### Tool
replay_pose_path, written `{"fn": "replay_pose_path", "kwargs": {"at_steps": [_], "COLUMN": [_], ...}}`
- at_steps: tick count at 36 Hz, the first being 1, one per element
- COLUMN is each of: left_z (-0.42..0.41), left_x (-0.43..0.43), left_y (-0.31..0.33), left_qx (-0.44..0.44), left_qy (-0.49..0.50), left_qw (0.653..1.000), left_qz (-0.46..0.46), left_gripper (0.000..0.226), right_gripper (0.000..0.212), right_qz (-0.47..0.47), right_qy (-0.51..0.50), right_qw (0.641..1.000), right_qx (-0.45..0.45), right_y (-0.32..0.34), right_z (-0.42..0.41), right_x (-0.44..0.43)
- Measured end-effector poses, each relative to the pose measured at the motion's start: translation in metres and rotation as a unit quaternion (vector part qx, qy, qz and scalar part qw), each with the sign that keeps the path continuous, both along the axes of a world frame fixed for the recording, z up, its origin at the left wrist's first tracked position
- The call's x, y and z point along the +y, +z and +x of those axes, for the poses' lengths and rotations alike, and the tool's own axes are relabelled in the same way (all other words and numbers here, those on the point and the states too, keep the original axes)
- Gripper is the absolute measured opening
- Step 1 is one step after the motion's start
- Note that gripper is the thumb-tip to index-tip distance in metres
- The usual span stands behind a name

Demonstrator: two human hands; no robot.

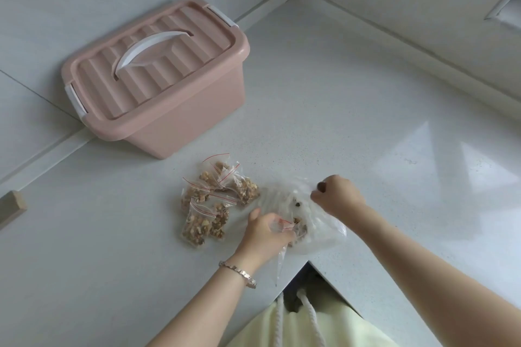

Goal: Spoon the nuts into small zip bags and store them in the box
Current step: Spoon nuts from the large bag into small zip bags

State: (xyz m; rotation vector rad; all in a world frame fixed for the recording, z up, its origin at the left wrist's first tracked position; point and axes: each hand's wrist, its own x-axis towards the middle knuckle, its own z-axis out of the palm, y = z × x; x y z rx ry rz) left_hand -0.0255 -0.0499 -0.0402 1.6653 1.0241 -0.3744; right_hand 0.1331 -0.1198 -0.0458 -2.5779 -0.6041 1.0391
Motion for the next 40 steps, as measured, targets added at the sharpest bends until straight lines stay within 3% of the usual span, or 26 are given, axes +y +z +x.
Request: {"fn": "replay_pose_path", "kwargs": {"at_steps": [4, 7, 10, 14, 19, 25, 31, 36, 40], "left_z": [0.014, 0.025, 0.035, 0.042, 0.037, 0.022, 0.014, 0.004, 0.0], "left_x": [-0.005, -0.012, -0.019, -0.022, -0.012, 0.002, 0.011, 0.017, 0.023], "left_y": [0.0, -0.005, -0.009, -0.009, 0.012, 0.041, 0.063, 0.075, 0.069], "left_qx": [-0.018, -0.02, -0.01, -0.031, -0.119, -0.213, -0.274, -0.286, -0.198], "left_qy": [-0.02, -0.053, -0.077, -0.029, 0.033, 0.09, 0.128, 0.14, 0.103], "left_qw": [1.0, 0.998, 0.997, 0.999, 0.992, 0.964, 0.929, 0.91, 0.944], "left_qz": [0.003, 0.015, 0.023, 0.003, 0.032, 0.13, 0.215, 0.264, 0.243], "left_gripper": [0.019, 0.024, 0.023, 0.015, 0.012, 0.011, 0.023, 0.025, 0.013], "right_gripper": [0.02, 0.008, 0.006, 0.011, 0.034, 0.01, 0.013, 0.013, 0.013], "right_qz": [0.073, 0.091, 0.087, 0.097, 0.196, 0.277, 0.332, 0.305, 0.223], "right_qy": [-0.132, -0.166, -0.171, -0.157, -0.178, -0.155, -0.158, -0.099, -0.061], "right_qw": [0.988, 0.981, 0.98, 0.98, 0.964, 0.945, 0.926, 0.946, 0.972], "right_qx": [0.046, 0.037, 0.051, 0.07, 0.001, -0.077, -0.082, -0.053, -0.04], "right_y": [0.011, 0.022, 0.029, 0.033, 0.048, 0.074, 0.092, 0.1, 0.089], "right_z": [0.019, 0.027, 0.027, 0.024, 0.021, 0.013, 0.002, 0.003, 0.006], "right_x": [-0.027, -0.05, -0.065, -0.072, -0.072, -0.062, -0.048, -0.04, -0.035]}}
